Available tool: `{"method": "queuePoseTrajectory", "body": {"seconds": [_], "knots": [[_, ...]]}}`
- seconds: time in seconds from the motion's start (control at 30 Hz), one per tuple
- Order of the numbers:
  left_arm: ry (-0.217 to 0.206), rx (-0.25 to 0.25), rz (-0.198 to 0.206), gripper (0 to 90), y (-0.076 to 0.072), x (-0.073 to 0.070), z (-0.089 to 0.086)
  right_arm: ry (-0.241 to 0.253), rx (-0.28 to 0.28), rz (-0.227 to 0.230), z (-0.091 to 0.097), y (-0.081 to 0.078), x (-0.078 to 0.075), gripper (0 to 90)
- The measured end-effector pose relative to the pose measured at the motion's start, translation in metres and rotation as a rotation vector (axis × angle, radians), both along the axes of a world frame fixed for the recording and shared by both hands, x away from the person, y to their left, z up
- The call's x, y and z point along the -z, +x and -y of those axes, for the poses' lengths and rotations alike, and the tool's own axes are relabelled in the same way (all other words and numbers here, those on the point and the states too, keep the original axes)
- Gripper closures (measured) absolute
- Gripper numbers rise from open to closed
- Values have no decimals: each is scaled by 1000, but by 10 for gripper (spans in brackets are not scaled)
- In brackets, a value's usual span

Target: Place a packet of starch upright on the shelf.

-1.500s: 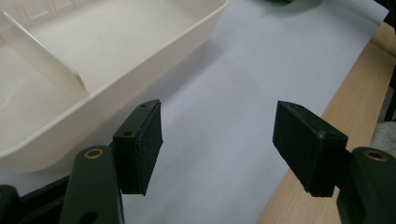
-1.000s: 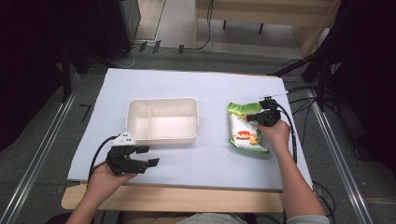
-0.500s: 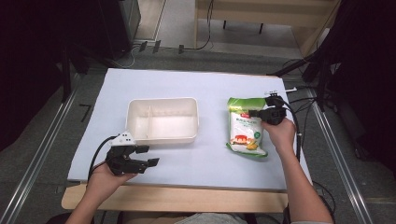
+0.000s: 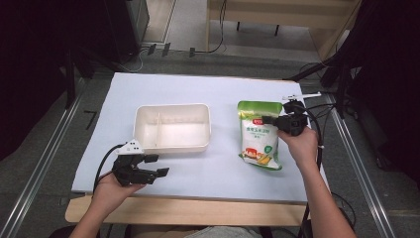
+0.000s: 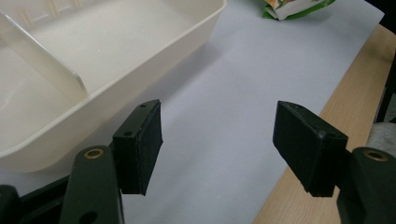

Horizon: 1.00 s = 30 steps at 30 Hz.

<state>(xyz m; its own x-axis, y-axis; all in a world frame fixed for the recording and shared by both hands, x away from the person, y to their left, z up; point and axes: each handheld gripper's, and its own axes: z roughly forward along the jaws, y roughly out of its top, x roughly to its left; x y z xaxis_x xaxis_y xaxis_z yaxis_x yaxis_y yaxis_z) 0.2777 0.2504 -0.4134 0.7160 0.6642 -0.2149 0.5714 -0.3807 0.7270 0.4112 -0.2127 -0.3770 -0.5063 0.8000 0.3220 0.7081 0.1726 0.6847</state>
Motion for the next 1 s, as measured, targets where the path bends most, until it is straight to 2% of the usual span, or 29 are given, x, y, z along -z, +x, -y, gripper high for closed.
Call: {"method": "queuePoseTrajectory", "body": {"seconds": [0.27,0.4,0.53,0.7,0.8,1.0], "knots": [[1,15,-4,336,0,1,4,31,-53,30,-5,-27,-17,900],[-4,14,0,336,1,0,4,12,-76,50,-10,-36,-23,900],[-3,18,0,336,1,0,5,-1,-81,62,-13,-40,-28,900],[-1,18,0,336,2,0,5,13,-73,88,-11,-43,-38,900],[5,15,-2,336,2,-1,4,14,-70,119,-10,-47,-49,900],[1,17,-1,336,2,0,4,14,-77,140,-15,-51,-62,900]]}}
